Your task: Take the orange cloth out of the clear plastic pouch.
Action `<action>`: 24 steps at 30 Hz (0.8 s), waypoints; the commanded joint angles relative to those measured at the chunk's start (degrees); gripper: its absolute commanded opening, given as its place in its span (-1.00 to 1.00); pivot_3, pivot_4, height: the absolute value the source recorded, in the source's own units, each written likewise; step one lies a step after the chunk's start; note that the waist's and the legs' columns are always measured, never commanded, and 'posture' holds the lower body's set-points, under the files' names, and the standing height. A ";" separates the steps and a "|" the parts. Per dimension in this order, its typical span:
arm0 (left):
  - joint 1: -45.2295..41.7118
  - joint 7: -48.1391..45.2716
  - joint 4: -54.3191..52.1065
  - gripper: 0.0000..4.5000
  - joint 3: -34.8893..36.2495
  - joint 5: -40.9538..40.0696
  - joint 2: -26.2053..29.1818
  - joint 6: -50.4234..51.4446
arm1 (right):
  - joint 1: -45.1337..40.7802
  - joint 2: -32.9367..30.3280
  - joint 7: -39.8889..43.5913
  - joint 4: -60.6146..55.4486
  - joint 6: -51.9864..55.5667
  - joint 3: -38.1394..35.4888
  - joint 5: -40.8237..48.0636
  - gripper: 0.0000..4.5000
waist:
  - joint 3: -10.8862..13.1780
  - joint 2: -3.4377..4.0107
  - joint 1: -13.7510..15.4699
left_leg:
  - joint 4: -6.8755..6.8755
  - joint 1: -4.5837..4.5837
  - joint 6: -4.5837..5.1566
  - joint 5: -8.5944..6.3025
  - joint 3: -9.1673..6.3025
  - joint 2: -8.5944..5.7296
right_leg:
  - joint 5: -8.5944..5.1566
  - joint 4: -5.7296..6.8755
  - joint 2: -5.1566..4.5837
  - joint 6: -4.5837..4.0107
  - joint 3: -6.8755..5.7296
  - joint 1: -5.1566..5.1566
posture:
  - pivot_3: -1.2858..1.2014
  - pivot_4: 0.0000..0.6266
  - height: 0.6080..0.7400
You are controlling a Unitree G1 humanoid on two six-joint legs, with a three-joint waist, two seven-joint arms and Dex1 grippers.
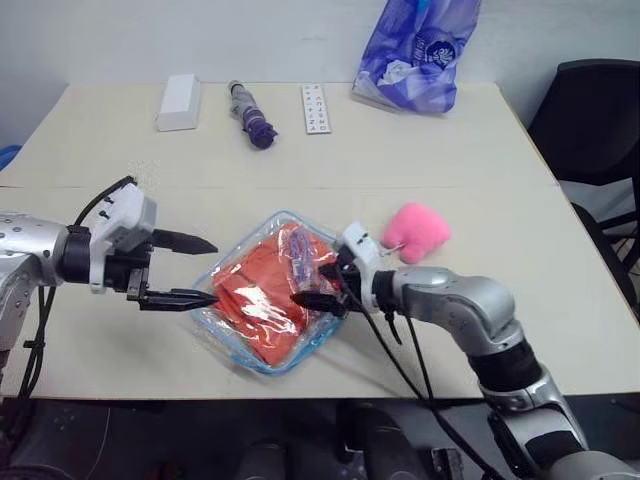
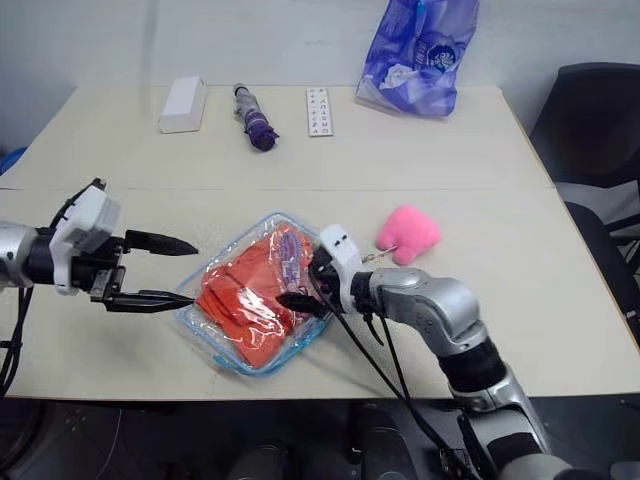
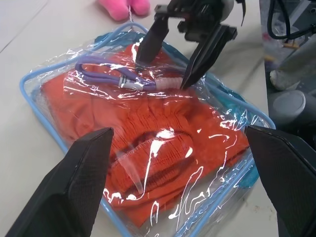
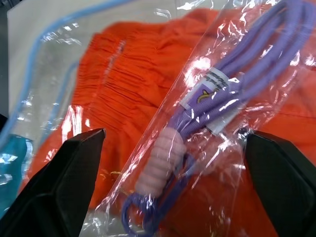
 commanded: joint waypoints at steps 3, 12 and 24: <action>-2.63 -0.14 0.97 1.00 -0.58 1.04 -0.81 -1.16 | -1.86 0.66 3.35 1.78 -3.09 2.00 -3.86 0.27 | -0.01 -0.02 0.00 | 0.01 0.00 0.00 0.00 -0.02 0.01 | 0.00 0.01 0.00 0.00 0.00 0.00 | 0.03 -0.52 1.00; -5.85 0.10 1.24 1.00 -2.65 1.30 -3.46 -1.19 | -0.67 -1.39 5.99 -2.46 -2.23 -2.22 -3.58 -0.99 | -0.01 -0.02 0.02 | 0.02 0.00 0.00 0.00 -0.03 0.02 | 0.01 0.02 0.00 0.01 -0.01 0.00 | 0.03 -0.52 1.00; -13.51 2.85 -4.18 1.00 -7.88 -2.42 -14.64 3.92 | 22.89 -26.95 7.11 -21.94 10.76 -42.85 5.36 -0.99 | -0.04 -0.09 2.31 | 0.12 -0.27 0.25 -0.13 -0.17 -0.08 | 0.14 -0.34 -0.05 0.25 -0.12 0.16 | 0.03 -0.52 1.00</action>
